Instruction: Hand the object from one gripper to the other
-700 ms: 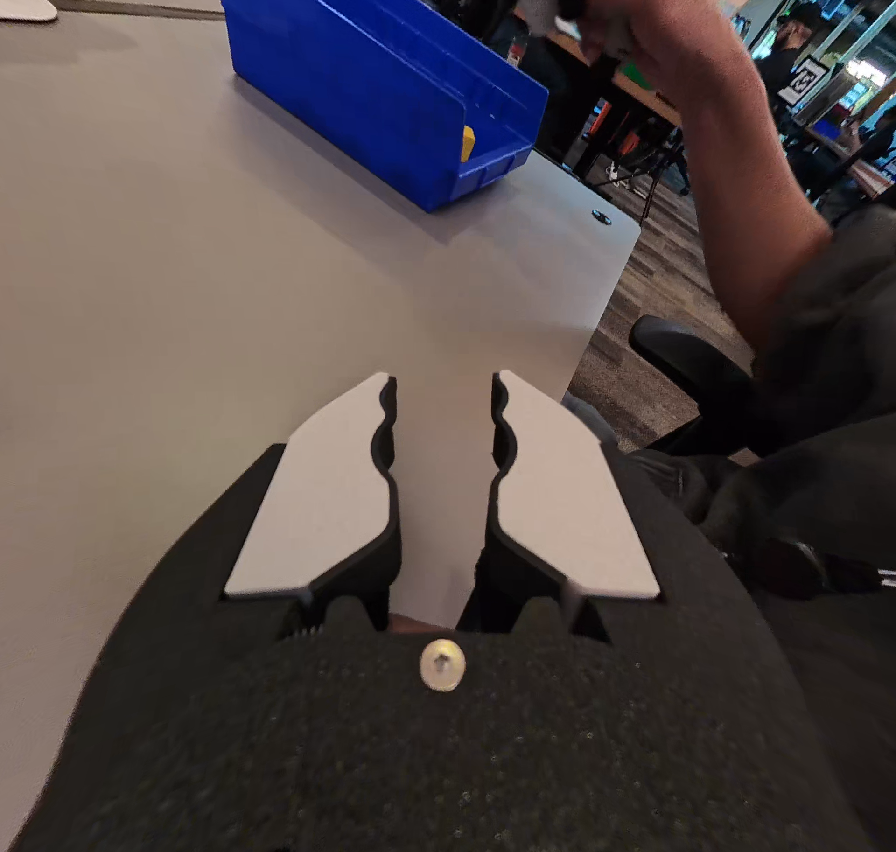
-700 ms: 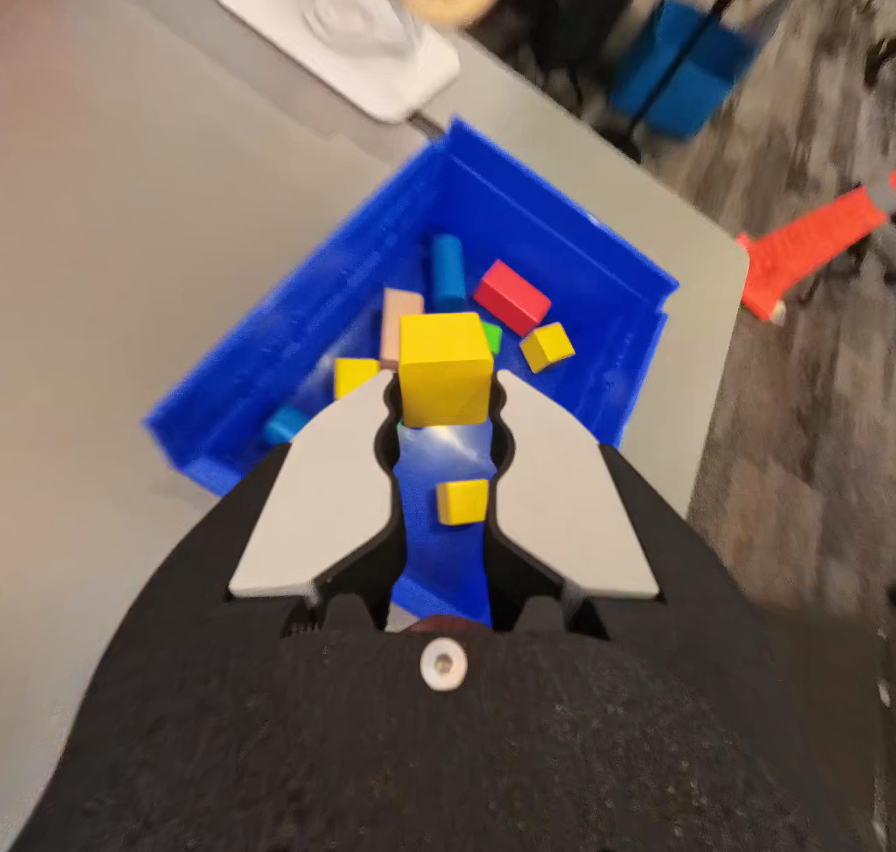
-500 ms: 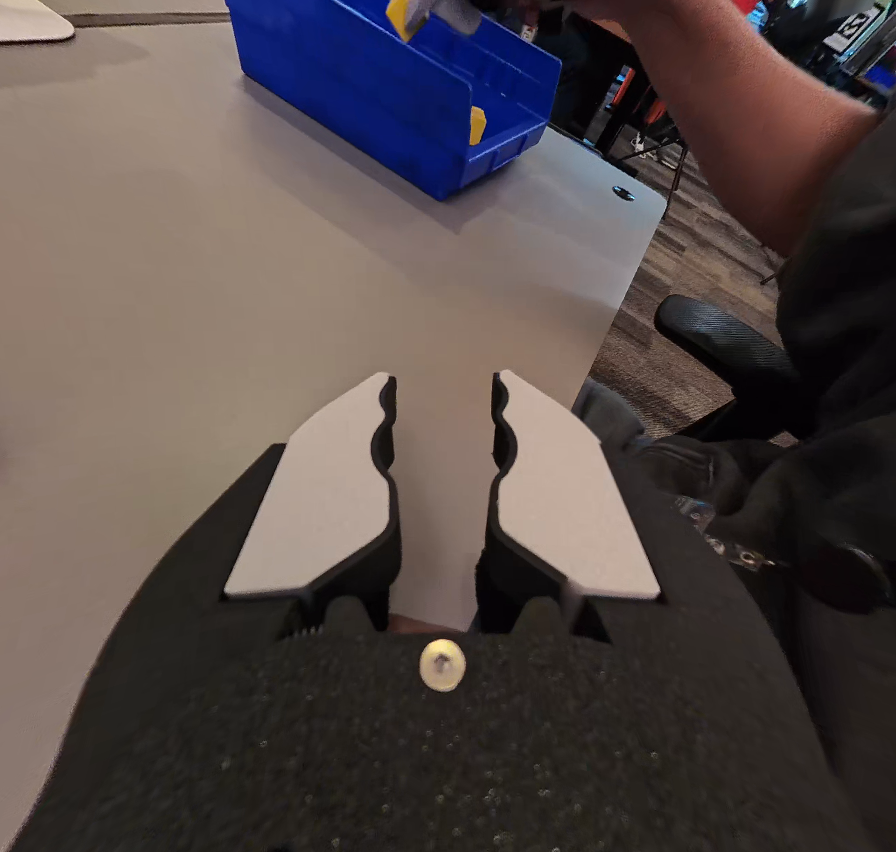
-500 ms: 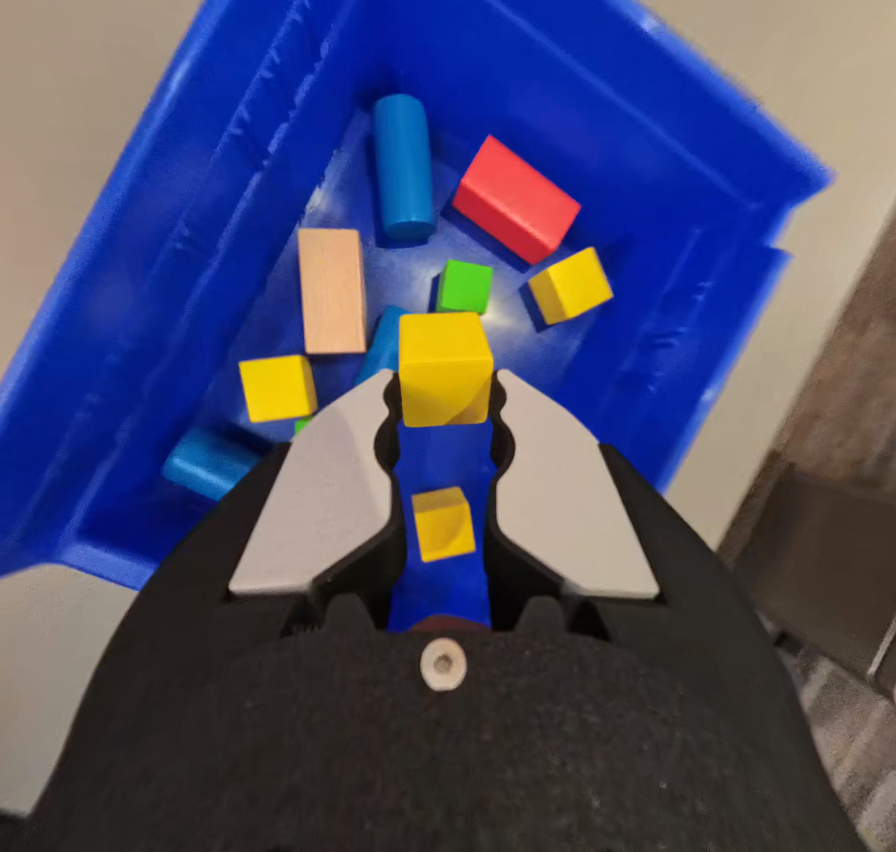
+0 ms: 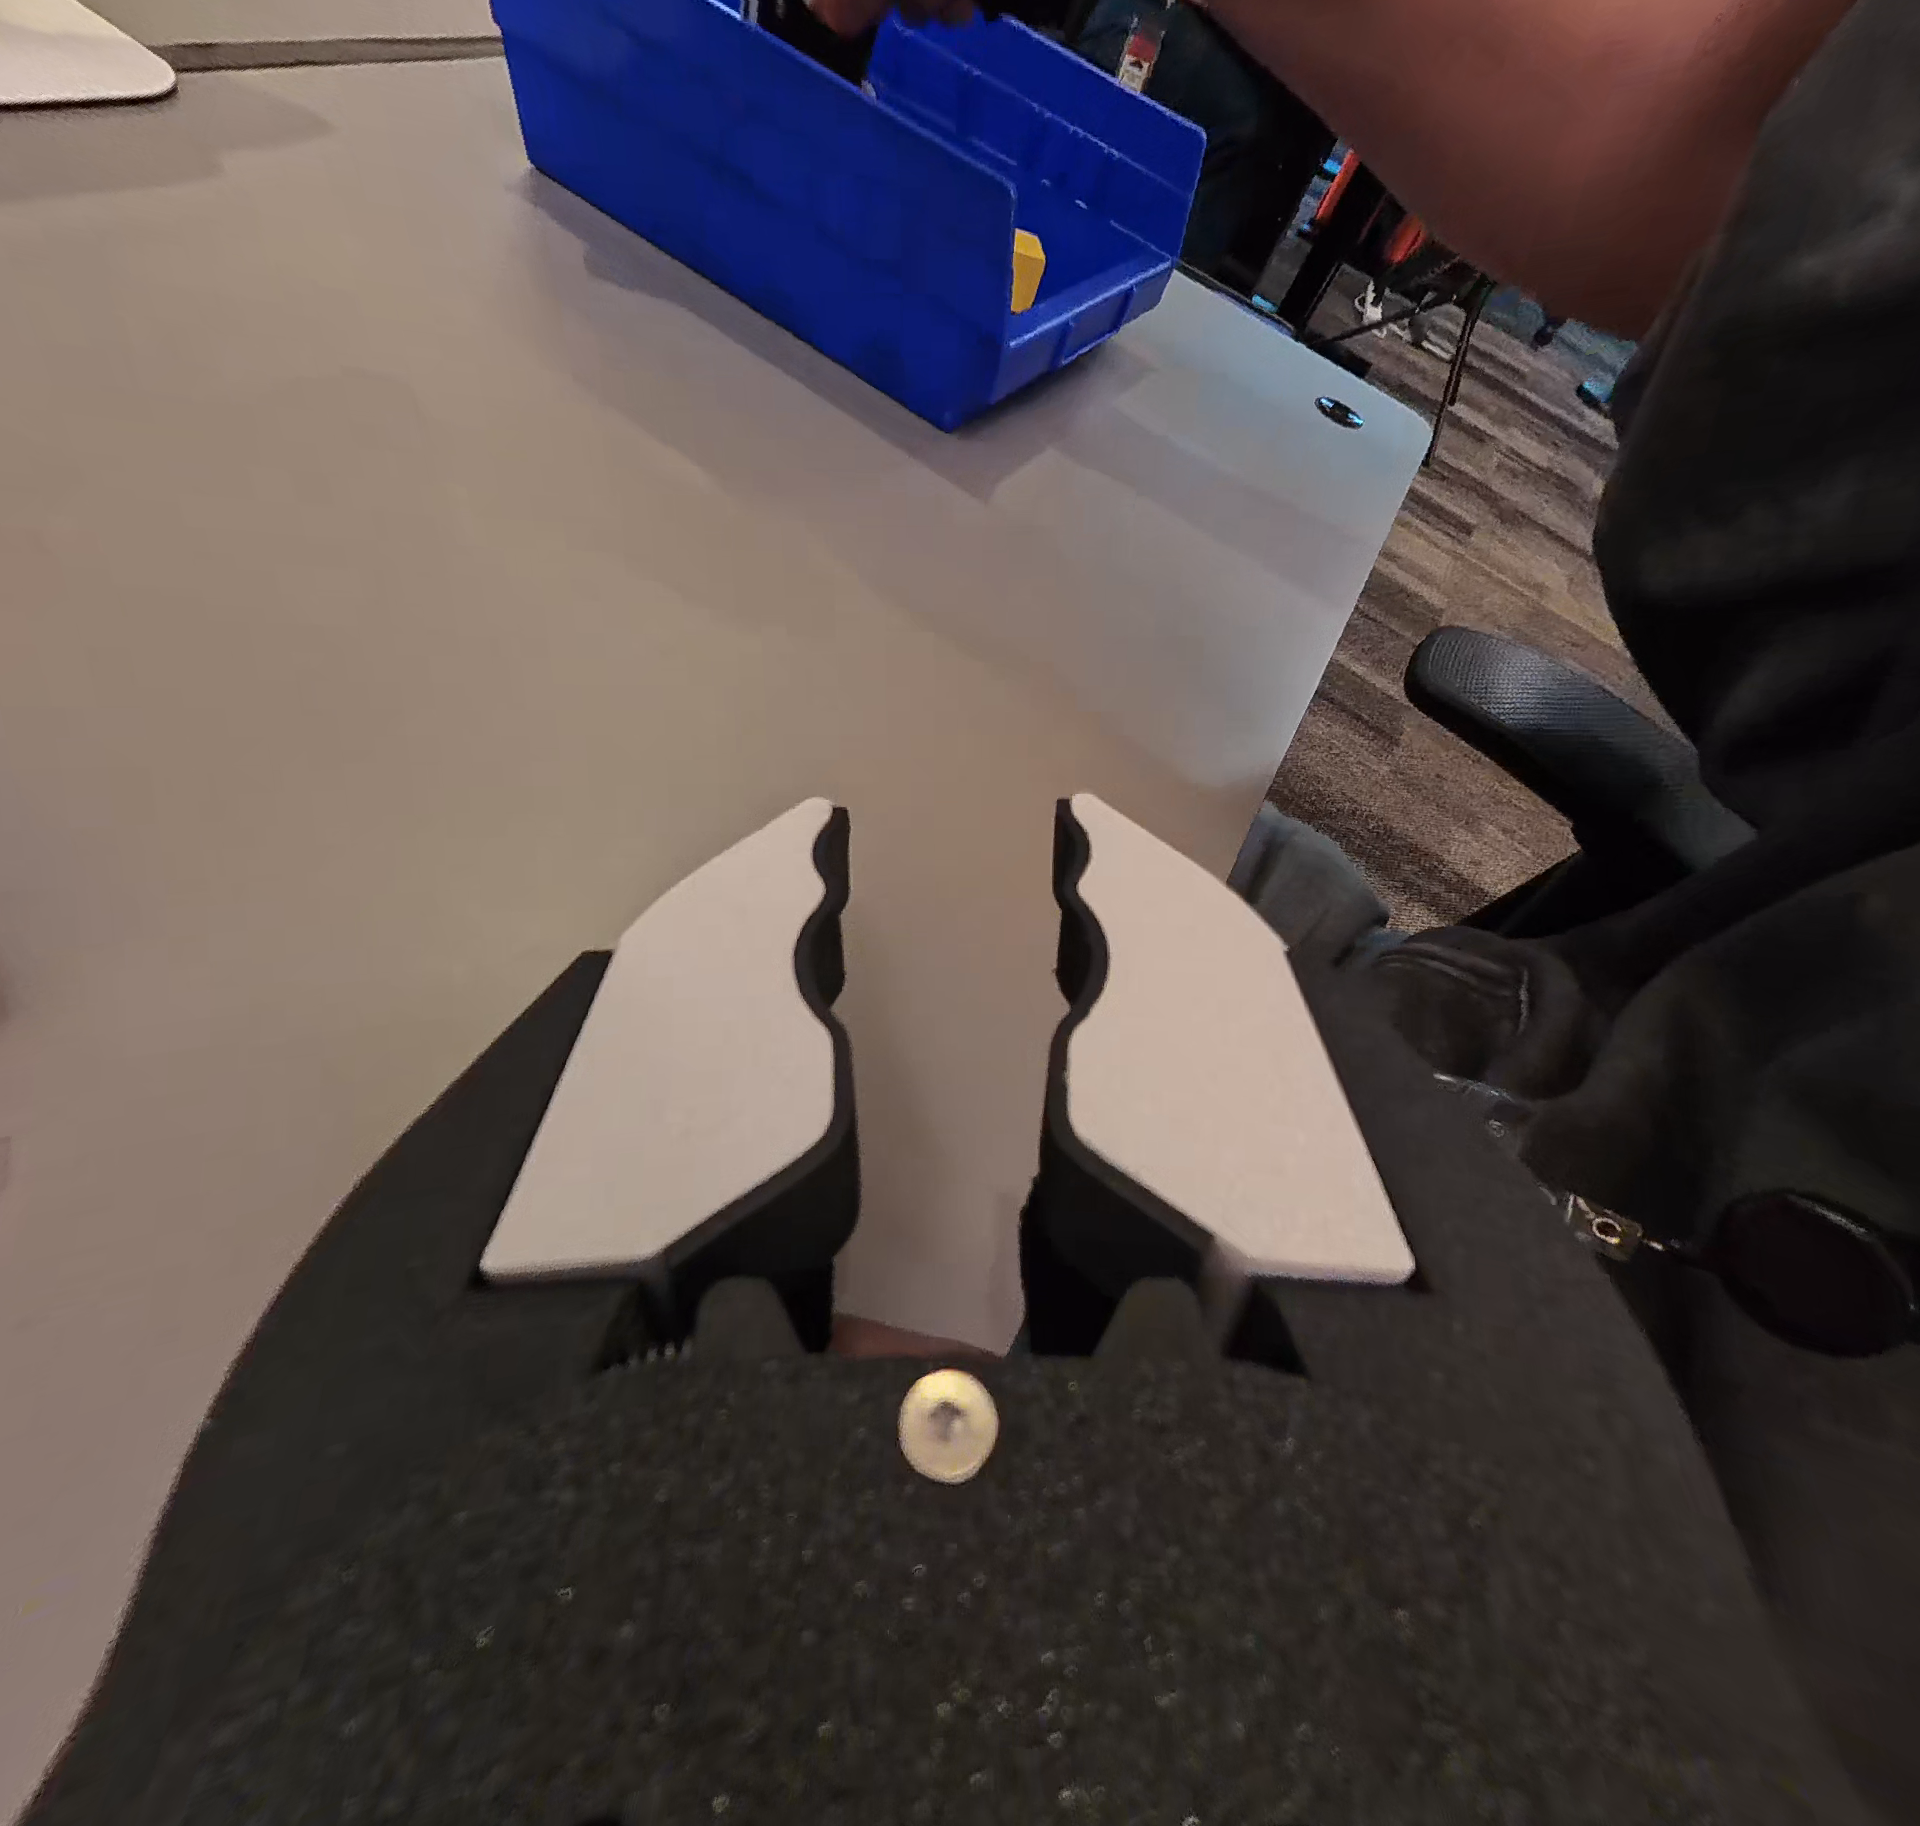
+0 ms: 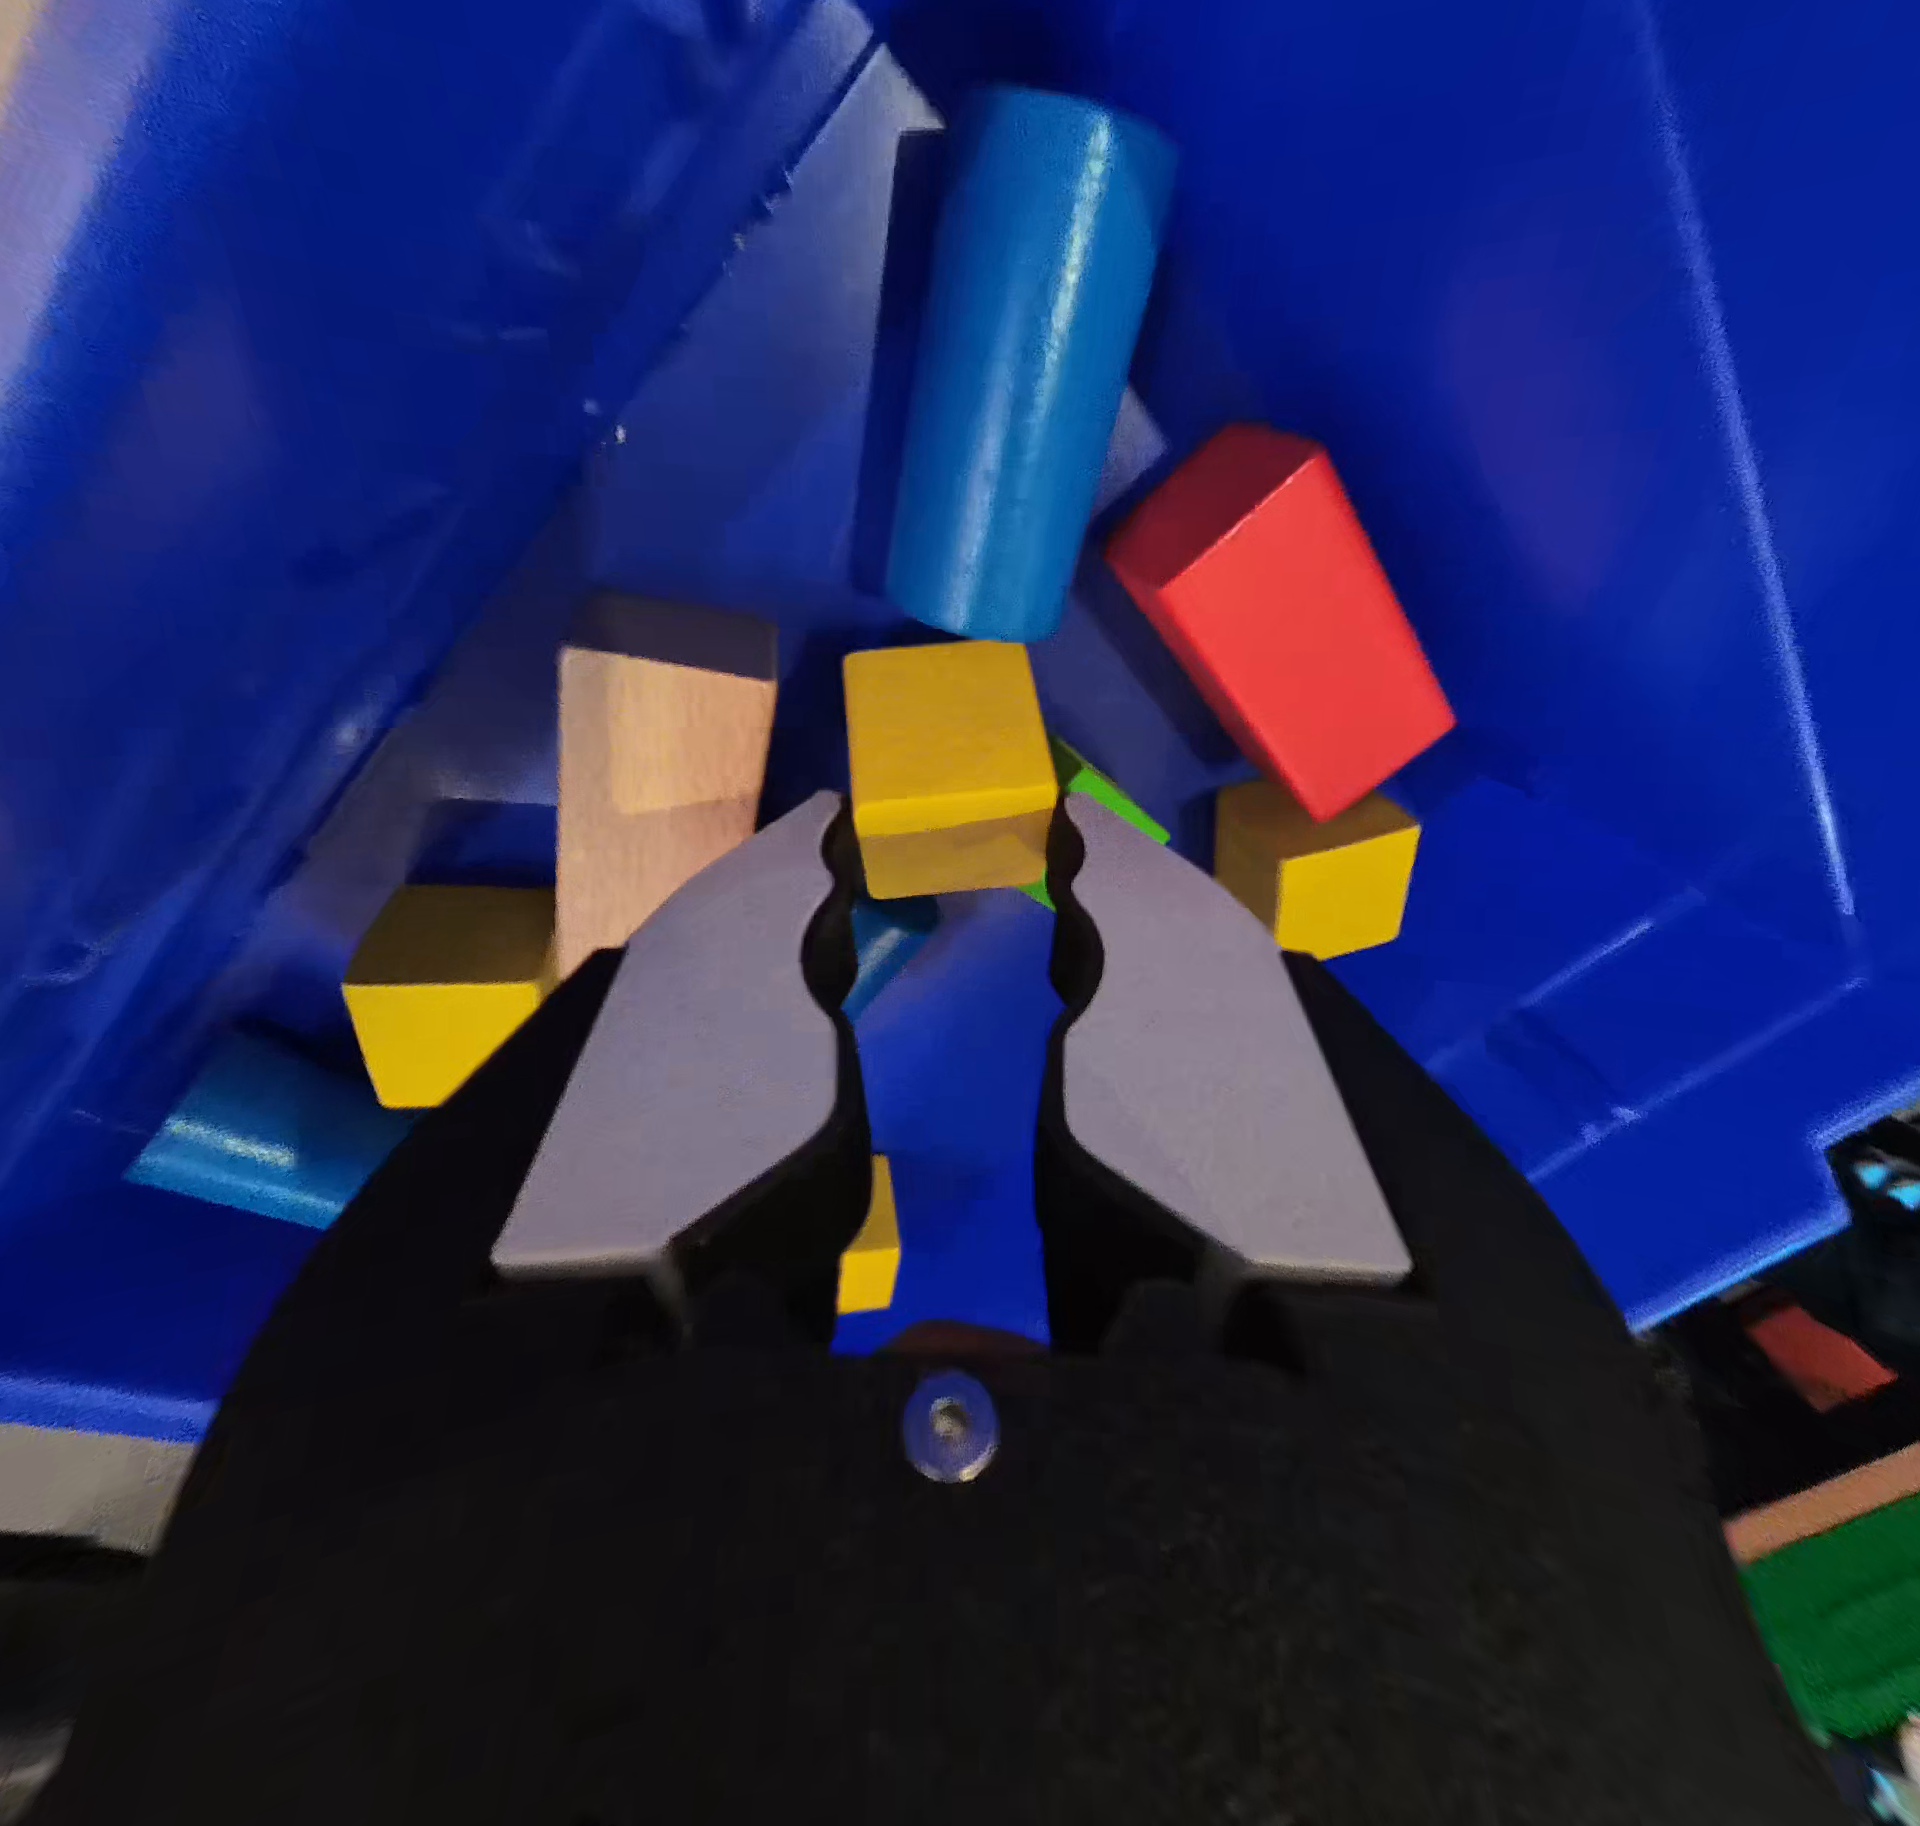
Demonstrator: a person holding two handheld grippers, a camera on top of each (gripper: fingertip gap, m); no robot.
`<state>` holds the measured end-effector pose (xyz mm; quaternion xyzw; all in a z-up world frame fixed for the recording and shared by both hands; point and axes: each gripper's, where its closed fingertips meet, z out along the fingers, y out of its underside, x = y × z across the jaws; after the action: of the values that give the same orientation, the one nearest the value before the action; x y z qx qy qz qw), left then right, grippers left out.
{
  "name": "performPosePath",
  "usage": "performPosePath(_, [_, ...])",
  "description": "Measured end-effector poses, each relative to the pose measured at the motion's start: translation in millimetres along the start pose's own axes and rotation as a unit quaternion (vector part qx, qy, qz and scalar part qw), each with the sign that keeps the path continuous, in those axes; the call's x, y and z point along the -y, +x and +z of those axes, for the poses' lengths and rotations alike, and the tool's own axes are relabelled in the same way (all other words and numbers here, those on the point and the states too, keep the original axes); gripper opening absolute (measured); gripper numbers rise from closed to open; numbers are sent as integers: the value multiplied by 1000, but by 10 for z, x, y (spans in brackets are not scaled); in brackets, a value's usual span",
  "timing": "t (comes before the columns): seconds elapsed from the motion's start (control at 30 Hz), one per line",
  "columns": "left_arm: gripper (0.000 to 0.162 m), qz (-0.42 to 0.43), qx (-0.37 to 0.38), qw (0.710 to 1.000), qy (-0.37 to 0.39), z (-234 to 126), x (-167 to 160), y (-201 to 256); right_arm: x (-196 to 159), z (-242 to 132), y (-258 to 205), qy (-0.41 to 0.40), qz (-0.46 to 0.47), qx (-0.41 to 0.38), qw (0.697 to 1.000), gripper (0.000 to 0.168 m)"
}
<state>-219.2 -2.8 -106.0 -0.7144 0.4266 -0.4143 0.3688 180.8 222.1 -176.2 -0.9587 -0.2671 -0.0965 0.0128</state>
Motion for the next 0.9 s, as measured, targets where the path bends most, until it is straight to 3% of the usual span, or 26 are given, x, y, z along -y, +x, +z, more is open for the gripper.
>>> performPosePath(0.27, [37, 3, 0, 1000, -9, 17, -33, -1, -36, 32, 105, -78, -46, -40, 995, 35])
performPosePath(0.4, [37, 1, -4, 1000, -5, 3, -17, 17, 48, 37, 150, -62, -49, -44, 996, 35])
performPosePath(0.5, [37, 8, 6, 1000, -10, -1, -39, -14, 25, -71, 178, -55, -57, -58, 995, 58])
performPosePath(0.57, [38, 4, 4, 1000, -7, -7, -28, -11, 52, -331, 157, -2, -48, -74, 996, 54])
performPosePath(0.7, [38, 6, 17, 1000, -8, -28, -40, -67, -33, -1060, -151, 188, 10, -100, 977, 54])
performPosePath(0.8, [39, 9, 35, 999, 0, -73, 9, -142, -331, -1329, -778, 339, 67, -45, 937, 56])
performPosePath(0.9, [39, 6, 66, 998, 13, -139, 49, -287, -638, -1331, -1562, 473, 139, 48, 869, 50])
